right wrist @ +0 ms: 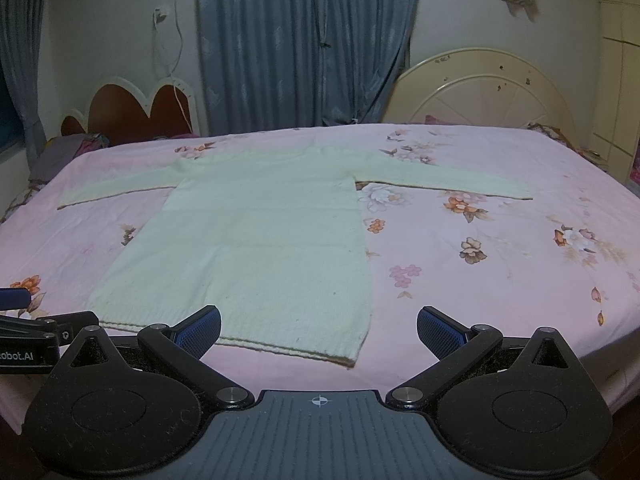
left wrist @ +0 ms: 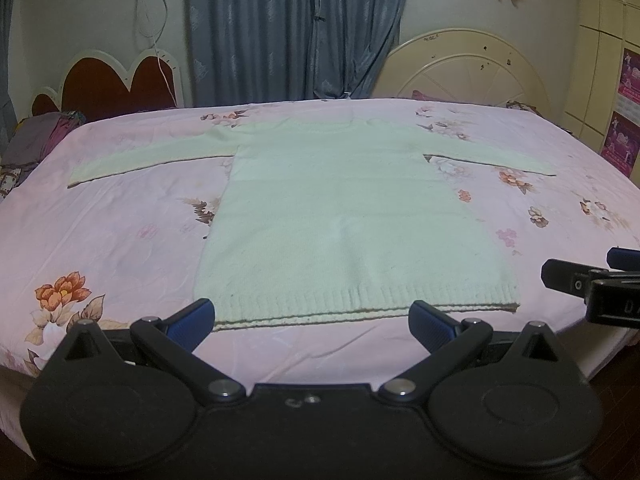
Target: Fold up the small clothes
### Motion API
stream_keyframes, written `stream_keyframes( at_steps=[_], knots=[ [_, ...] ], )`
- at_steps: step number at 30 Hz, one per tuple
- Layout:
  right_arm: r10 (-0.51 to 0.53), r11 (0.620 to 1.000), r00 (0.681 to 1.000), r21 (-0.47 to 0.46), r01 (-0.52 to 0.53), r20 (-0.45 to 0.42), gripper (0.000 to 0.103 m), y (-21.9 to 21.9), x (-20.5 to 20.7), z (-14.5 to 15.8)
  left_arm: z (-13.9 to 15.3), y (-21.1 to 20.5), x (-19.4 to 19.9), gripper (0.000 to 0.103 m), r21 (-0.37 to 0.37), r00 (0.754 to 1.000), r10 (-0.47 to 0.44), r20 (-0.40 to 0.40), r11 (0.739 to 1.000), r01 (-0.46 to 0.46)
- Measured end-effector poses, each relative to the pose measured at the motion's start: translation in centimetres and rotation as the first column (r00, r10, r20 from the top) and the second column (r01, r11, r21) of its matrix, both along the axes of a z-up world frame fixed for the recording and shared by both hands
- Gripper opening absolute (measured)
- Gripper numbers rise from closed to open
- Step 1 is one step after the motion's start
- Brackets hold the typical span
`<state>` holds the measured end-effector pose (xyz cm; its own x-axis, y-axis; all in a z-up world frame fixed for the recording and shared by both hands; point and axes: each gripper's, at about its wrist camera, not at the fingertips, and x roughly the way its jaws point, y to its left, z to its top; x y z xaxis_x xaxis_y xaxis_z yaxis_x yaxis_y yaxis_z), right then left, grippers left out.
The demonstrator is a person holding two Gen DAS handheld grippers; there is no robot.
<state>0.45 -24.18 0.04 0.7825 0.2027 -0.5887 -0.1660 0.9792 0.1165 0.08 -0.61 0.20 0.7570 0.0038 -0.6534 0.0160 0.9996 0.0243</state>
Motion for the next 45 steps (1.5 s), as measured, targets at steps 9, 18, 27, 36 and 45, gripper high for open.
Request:
stream_keyframes(
  at_steps=[9,18,27,36,45],
  knots=[
    [0.001,1.0,1.0,0.001,-0.001,0.0,0.103,-0.1,0.0,0.1,0.0,-0.1,0.0,0.103,0.002,1.0,0.0,0.002,1.0,0.0],
    [0.002,1.0,1.0,0.003,-0.002,0.0,0.103,-0.2,0.1,0.2,0.0,-0.3,0.1,0.103,0.004,1.0,-0.002,0.001,1.0,0.002],
    [-0.011,1.0,1.0,0.005,0.011,0.004,0.103,-0.6,0.7,0.2,0.4,-0.6,0.8,0.103,0.017,1.0,-0.013,0.014,1.0,0.012],
    [-0.062,0.998,0.998,0.008,0.062,0.023,0.103,-1.4,4.6,1.0,1.1,-0.8,5.3,0.103,0.026,0.998,-0.035,0.043,0.999,0.034],
    [-0.097,0.995,0.995,0.002,0.097,0.013,0.103,-0.5,10.7,0.5,0.5,-0.1,11.6,0.103,0.017,0.998,-0.055,0.038,0.998,0.054]
  ],
)
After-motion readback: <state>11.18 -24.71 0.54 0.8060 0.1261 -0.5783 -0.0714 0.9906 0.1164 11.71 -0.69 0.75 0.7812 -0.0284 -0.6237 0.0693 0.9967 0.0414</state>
